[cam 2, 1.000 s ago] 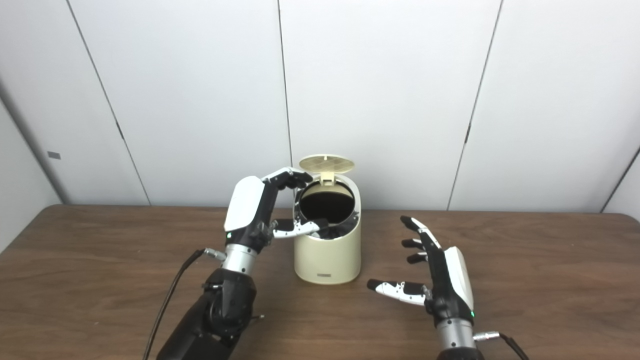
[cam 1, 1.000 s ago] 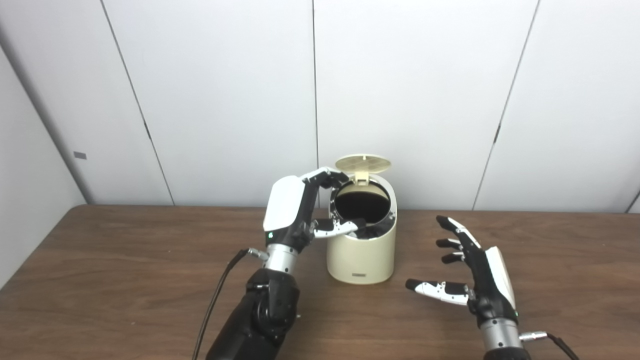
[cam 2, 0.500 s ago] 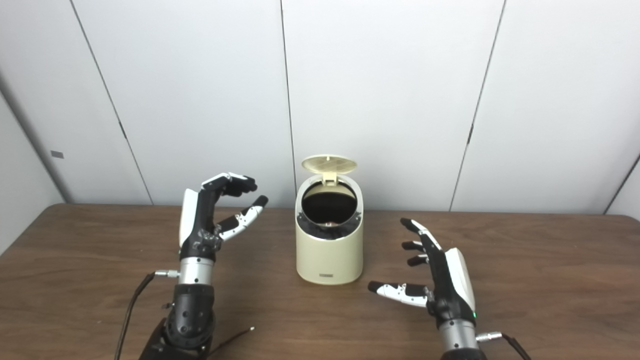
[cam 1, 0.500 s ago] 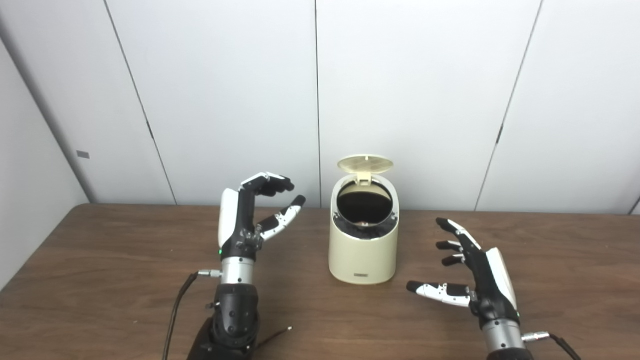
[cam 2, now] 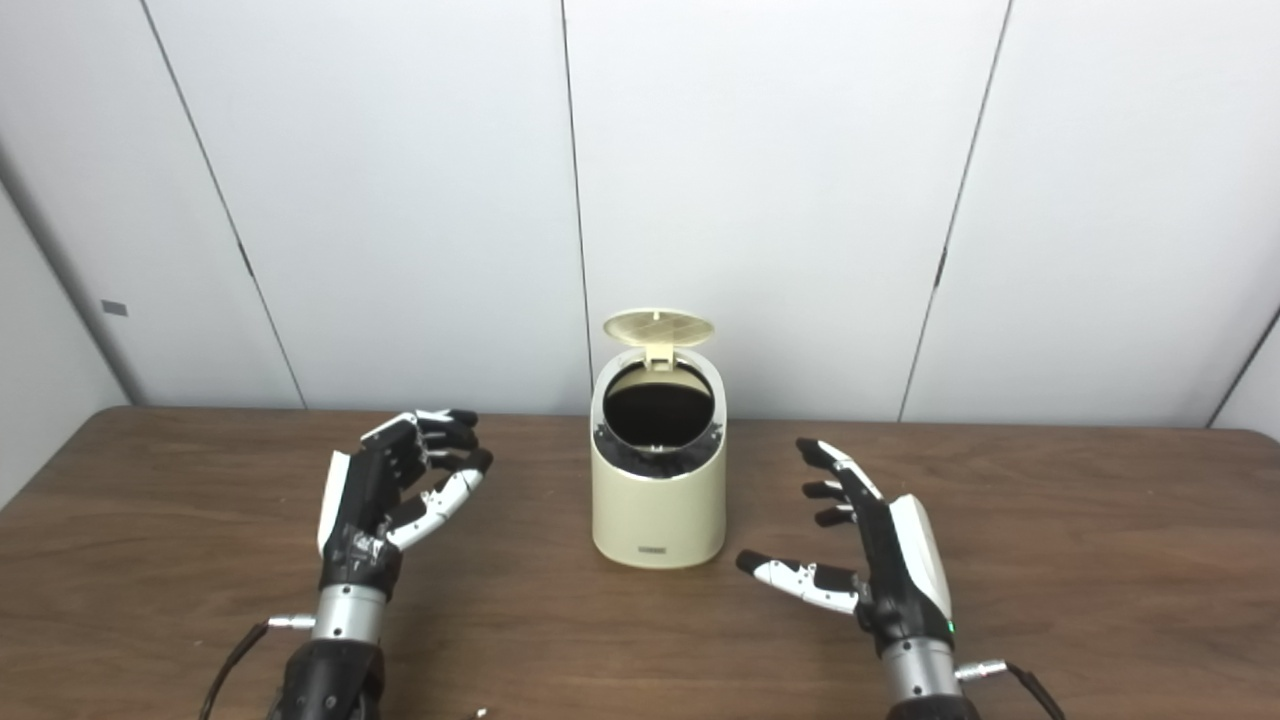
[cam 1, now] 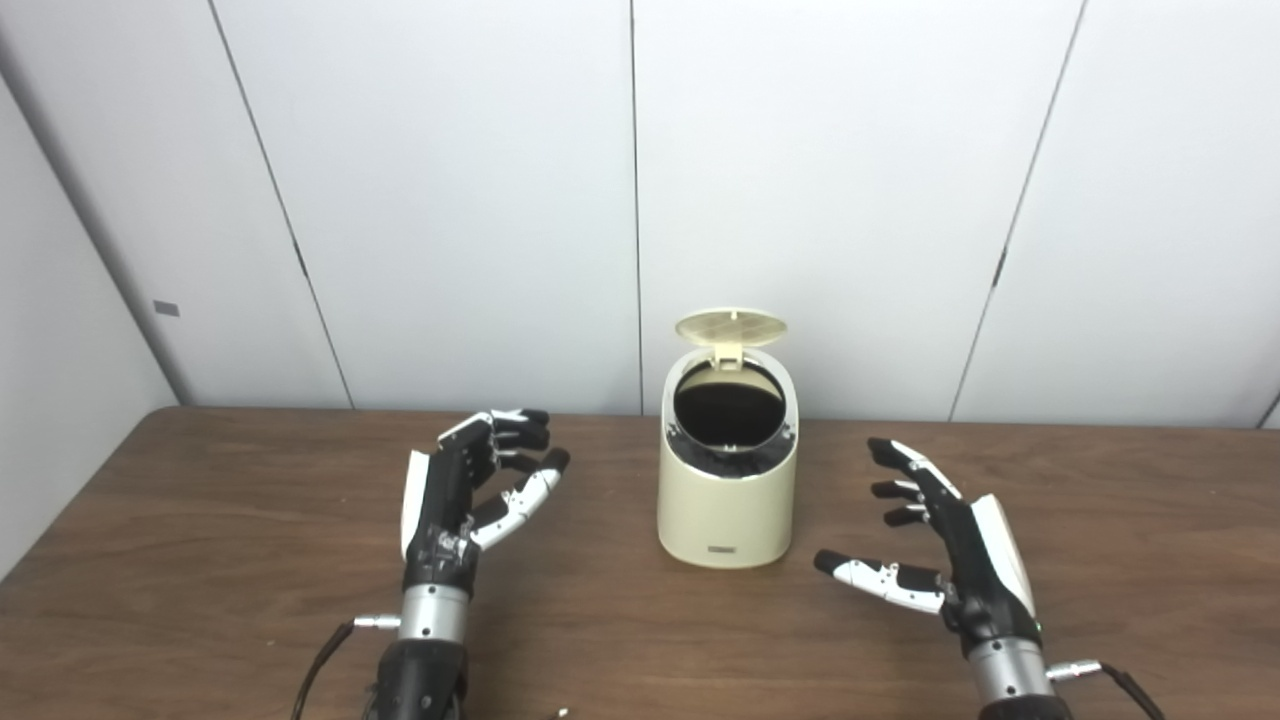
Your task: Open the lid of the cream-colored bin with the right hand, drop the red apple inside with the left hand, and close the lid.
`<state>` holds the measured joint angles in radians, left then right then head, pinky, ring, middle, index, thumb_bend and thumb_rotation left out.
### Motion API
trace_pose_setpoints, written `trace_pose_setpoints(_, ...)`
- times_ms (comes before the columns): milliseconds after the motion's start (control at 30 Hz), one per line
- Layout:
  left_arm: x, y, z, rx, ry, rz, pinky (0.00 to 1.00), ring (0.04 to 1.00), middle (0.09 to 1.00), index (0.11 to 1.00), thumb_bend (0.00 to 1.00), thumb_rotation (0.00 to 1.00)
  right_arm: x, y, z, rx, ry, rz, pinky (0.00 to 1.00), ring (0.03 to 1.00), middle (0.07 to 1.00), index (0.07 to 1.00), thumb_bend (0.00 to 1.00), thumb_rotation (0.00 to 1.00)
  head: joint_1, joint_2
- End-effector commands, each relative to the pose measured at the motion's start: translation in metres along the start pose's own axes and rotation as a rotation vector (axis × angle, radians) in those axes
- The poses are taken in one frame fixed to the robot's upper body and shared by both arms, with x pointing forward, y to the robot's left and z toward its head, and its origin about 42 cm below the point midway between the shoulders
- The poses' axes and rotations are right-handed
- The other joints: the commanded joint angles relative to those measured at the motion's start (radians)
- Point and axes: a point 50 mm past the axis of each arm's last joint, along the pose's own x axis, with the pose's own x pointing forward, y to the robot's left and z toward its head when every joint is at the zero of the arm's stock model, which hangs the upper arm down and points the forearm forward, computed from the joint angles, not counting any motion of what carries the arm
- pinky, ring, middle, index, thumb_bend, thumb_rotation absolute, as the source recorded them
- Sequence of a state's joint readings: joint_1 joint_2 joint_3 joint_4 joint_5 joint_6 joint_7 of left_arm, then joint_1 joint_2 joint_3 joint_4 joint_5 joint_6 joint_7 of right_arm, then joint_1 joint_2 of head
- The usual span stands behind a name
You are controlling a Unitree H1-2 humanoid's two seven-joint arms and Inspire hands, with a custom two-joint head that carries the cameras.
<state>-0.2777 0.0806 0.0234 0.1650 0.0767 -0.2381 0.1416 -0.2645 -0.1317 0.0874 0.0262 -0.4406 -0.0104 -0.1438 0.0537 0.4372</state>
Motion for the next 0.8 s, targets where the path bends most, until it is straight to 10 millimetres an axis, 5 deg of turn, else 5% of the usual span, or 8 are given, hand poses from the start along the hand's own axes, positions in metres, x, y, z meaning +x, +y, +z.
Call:
trace_pose_setpoints(0, 0.007, 0.003, 0.012, 0.01, -0.068, -0.02, 0.56, 0.634, 0.696, 0.54, 0.55, 0.06, 0.033, -0.019, 0.038, -0.012, -0.181, -0.033, 0.63, 0.746, 0.826, 0.8, 0.6, 0.29, -0.001, 0.0)
trace_pose_setpoints(67, 0.0, 0.002, 0.005, 0.003, -0.052, -0.029, 0.55, 0.628, 0.692, 0.674, 0.69, 0.04, 0.046, -0.025, 0.051, -0.038, -0.223, -0.017, 0.65, 0.763, 0.833, 0.805, 0.6, 0.34, -0.005, -0.002)
trace_pose_setpoints(133, -0.006, 0.001, -0.002, -0.01, -0.03, -0.038, 0.55, 0.63, 0.694, 0.701, 0.73, 0.03, 0.059, -0.031, 0.064, -0.077, -0.26, -0.001, 0.65, 0.767, 0.838, 0.815, 0.59, 0.39, -0.008, -0.004)
trace_pose_setpoints(467, -0.011, -0.005, -0.026, -0.013, 0.025, -0.074, 0.56, 0.642, 0.703, 0.719, 0.72, 0.0, 0.103, -0.046, 0.11, -0.233, -0.364, 0.043, 0.6, 0.747, 0.82, 0.821, 0.58, 0.48, -0.022, -0.019)
trace_pose_setpoints(767, -0.013, -0.01, -0.035, -0.018, 0.049, -0.084, 0.56, 0.641, 0.705, 0.726, 0.72, 0.0, 0.134, -0.052, 0.151, -0.377, -0.42, 0.124, 0.7, 0.842, 0.862, 0.838, 0.57, 0.47, -0.014, -0.031)
